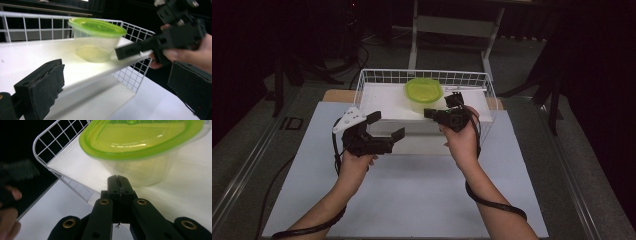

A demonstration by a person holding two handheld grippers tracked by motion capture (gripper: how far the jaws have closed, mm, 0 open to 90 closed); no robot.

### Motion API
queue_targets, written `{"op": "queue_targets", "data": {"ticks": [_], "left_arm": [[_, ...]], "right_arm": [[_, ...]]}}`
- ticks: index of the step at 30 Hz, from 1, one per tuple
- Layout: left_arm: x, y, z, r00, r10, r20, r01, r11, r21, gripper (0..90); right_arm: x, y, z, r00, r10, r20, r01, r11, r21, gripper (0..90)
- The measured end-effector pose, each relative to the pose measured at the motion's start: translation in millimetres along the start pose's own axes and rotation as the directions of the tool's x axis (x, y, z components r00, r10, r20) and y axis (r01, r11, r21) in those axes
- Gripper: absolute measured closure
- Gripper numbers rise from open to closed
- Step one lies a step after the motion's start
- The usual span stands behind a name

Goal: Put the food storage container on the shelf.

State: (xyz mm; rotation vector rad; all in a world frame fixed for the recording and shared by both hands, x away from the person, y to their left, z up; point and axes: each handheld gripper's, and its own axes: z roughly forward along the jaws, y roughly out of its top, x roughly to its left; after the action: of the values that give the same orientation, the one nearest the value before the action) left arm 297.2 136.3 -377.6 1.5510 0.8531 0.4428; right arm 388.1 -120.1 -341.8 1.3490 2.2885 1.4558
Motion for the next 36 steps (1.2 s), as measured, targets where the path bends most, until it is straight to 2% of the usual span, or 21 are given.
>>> {"op": "queue_targets", "data": {"ticks": [4, 8, 11, 14, 15, 19, 21, 25, 26, 27, 28, 29, 33, 36], "left_arm": [[-1.8, -5.0, -2.1, 0.9999, 0.016, 0.005, -0.016, 0.9998, 0.006, 1.2], [-6.1, -6.2, -2.6, 0.9991, 0.030, 0.030, -0.030, 0.9996, 0.001, 1.2], [-9.9, -8.3, -3.5, 0.9969, 0.058, 0.054, -0.057, 0.9983, -0.008, 1.2], [-12.4, -9.9, -4.0, 0.9950, 0.067, 0.075, -0.066, 0.9977, -0.016, 1.2], [-15.2, -11.7, -4.9, 0.9936, 0.065, 0.092, -0.063, 0.9978, -0.018, 1.2], [-18.9, -13.1, -7.9, 0.9926, 0.057, 0.108, -0.055, 0.9983, -0.022, 1.2], [-20.1, -13.7, -9.7, 0.9928, 0.061, 0.103, -0.058, 0.9980, -0.026, 1.2], [-23.0, -16.4, -13.3, 0.9893, 0.084, 0.120, -0.081, 0.9963, -0.030, 1.2], [-23.0, -16.4, -13.3, 0.9893, 0.084, 0.120, -0.081, 0.9963, -0.030, 1.2], [-24.0, -17.8, -14.6, 0.9871, 0.090, 0.133, -0.085, 0.9956, -0.040, 1.2], [-25.2, -18.5, -15.0, 0.9869, 0.096, 0.130, -0.092, 0.9951, -0.037, 1.2], [-26.5, -19.2, -15.0, 0.9865, 0.103, 0.128, -0.099, 0.9945, -0.033, 1.2], [-30.8, -22.7, -14.6, 0.9822, 0.124, 0.141, -0.123, 0.9923, -0.017, 1.2], [-32.8, -25.6, -15.1, 0.9814, 0.118, 0.151, -0.117, 0.9930, -0.019, 1.1]], "right_arm": [[0.6, 3.1, 5.8, 1.0000, 0.003, 0.005, -0.003, 1.000, 0.002, 90.0], [0.2, 3.9, 8.9, 0.9999, 0.013, -0.005, -0.013, 1.000, 0.001, 89.9], [3.6, 0.0, 4.7, 0.9997, 0.002, -0.025, -0.002, 1.000, -0.014, 89.7], [7.0, -3.9, -0.6, 0.9993, -0.017, -0.032, 0.017, 1.000, -0.022, 88.3], [10.2, -9.4, -8.4, 0.9980, -0.046, -0.043, 0.045, 0.999, -0.026, 83.7], [12.5, -16.5, -19.7, 0.9954, -0.077, -0.057, 0.074, 0.996, -0.047, 74.2], [14.2, -20.7, -25.3, 0.9925, -0.112, -0.048, 0.109, 0.992, -0.062, 67.8], [15.1, -30.8, -34.6, 0.9867, -0.157, -0.042, 0.152, 0.983, -0.098, 47.8], [15.1, -30.8, -34.6, 0.9867, -0.157, -0.042, 0.152, 0.983, -0.098, 47.8], [15.0, -34.0, -36.6, 0.9849, -0.169, -0.036, 0.165, 0.981, -0.105, 44.2], [14.1, -38.3, -38.1, 0.9809, -0.192, -0.032, 0.187, 0.975, -0.121, 35.1], [13.8, -41.5, -39.1, 0.9786, -0.204, -0.028, 0.199, 0.971, -0.131, 32.4], [11.7, -53.3, -44.2, 0.9745, -0.219, -0.050, 0.209, 0.966, -0.149, 23.7], [8.7, -60.2, -48.4, 0.9746, -0.215, -0.062, 0.202, 0.964, -0.170, 20.2]]}}
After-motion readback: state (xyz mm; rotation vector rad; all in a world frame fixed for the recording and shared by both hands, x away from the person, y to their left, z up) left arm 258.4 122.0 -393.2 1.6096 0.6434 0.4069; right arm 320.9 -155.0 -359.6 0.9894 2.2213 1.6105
